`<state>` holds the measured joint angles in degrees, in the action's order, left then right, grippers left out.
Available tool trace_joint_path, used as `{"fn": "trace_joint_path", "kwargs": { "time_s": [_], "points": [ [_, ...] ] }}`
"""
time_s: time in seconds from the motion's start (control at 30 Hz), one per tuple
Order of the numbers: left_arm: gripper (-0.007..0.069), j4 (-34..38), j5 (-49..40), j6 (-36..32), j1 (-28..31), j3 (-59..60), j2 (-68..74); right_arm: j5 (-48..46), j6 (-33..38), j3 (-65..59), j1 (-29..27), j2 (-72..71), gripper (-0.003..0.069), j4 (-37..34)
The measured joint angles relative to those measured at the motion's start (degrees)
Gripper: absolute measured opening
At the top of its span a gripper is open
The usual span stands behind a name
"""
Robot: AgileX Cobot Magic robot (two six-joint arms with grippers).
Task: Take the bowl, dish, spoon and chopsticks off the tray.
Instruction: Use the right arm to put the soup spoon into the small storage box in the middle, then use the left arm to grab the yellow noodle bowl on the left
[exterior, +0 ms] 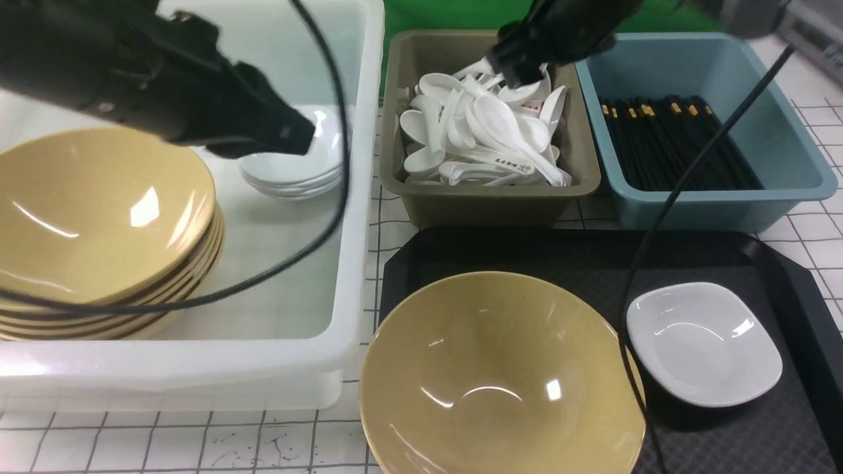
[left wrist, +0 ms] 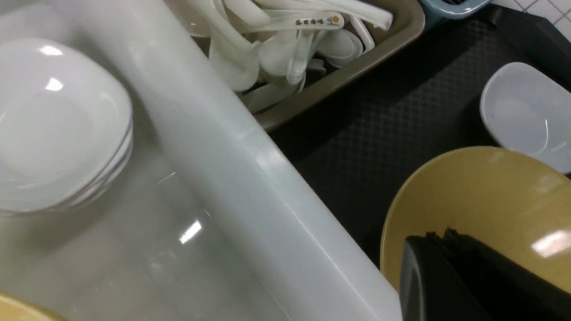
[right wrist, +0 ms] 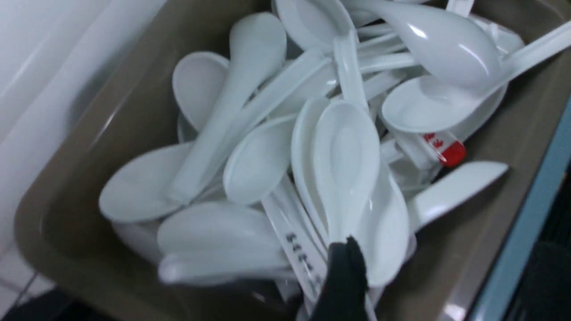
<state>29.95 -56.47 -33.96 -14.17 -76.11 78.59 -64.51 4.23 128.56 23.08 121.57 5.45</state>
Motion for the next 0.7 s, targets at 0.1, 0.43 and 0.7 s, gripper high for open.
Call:
{"fn": "trace_joint_path", "kwargs": {
  "time_s": [0.1, 0.43, 0.7],
  "points": [
    [-0.0006, -6.9, -3.3, 4.5, -7.2, -6.8, 5.0, -5.9, 4.3, 2.2, 0.3, -3.6, 0.0498, -1.6],
    [0.0153, -21.4, -11.6, 14.5, -19.4, -17.3, 23.8, -7.2, 12.3, -24.6, 3.2, -25.6, 0.0044, -13.9],
    [0.0429, -22.8, -10.2, 14.2, -22.2, -20.4, 34.4, -7.0, 13.6, -44.8, 3.8, -40.8, 0.0036, -13.9]
  ]
}}
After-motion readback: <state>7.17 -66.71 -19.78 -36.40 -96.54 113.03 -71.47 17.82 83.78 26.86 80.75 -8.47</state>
